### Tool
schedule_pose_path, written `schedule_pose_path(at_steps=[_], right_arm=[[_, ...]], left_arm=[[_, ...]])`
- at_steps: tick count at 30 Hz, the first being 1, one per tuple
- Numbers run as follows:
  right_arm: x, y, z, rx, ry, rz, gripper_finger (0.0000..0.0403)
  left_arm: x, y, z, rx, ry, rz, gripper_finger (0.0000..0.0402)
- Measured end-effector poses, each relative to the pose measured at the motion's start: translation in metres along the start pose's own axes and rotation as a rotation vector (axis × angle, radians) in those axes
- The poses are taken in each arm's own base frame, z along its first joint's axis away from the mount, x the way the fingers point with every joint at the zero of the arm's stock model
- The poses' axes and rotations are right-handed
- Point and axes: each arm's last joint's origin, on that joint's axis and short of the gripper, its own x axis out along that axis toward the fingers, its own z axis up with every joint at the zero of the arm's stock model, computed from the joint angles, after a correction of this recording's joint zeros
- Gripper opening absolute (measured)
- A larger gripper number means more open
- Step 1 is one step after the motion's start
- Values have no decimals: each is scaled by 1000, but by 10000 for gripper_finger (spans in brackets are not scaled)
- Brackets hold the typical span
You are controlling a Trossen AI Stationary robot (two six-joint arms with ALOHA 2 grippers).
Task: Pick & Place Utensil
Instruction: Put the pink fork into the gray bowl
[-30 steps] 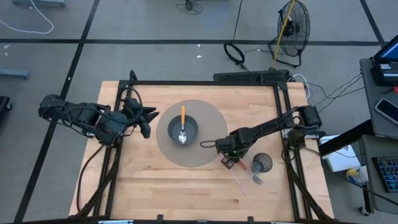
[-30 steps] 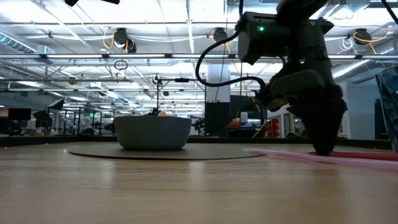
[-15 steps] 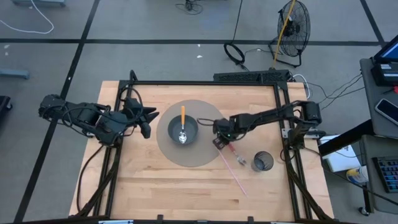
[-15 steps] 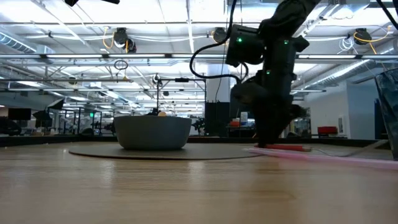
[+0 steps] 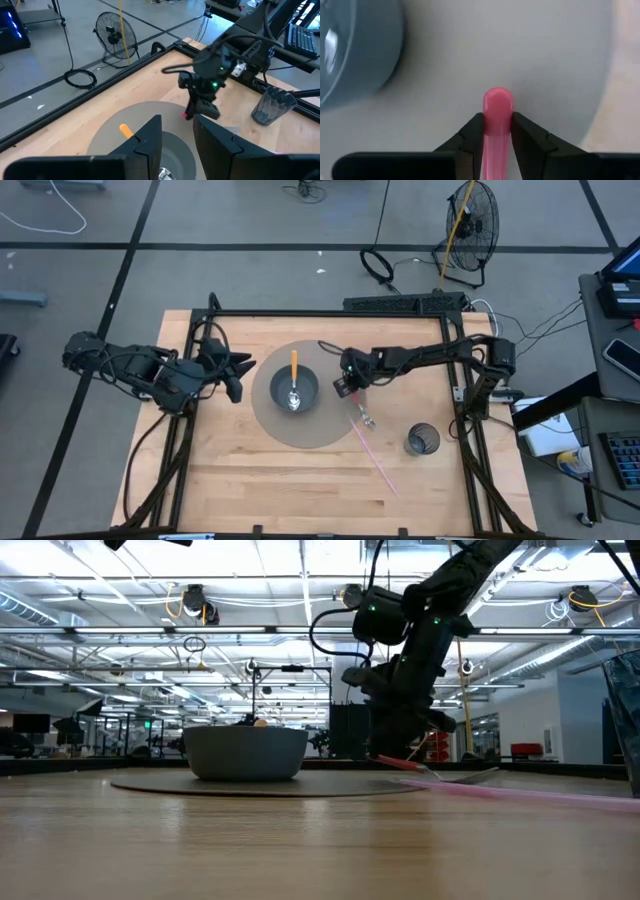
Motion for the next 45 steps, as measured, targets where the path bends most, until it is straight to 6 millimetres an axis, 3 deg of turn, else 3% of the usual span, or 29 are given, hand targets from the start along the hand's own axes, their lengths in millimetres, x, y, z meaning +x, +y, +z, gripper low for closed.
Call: schedule_pose_path(at_steps=[10, 19, 26, 33, 41, 45], right_arm=[[-1, -10, 21, 34, -63, 46, 125], [-1, -8, 16, 41, 15, 82, 178], [-1, -1, -11, -15, 130, 1, 170], [-1, 9, -26, -67, 123, -39, 158], [-2, 10, -25, -90, 81, -63, 144], [-16, 31, -12, -106, 85, 27, 143]], left_arm=[[0, 0, 0, -5, 0, 1, 118], [0, 0, 0, -5, 0, 1, 118], [0, 0, 0, -2, -5, 7, 118], [0, 1, 1, 2, -21, 28, 118], [0, 1, 1, -2, -21, 28, 118], [0, 1, 1, -2, -21, 28, 118]])
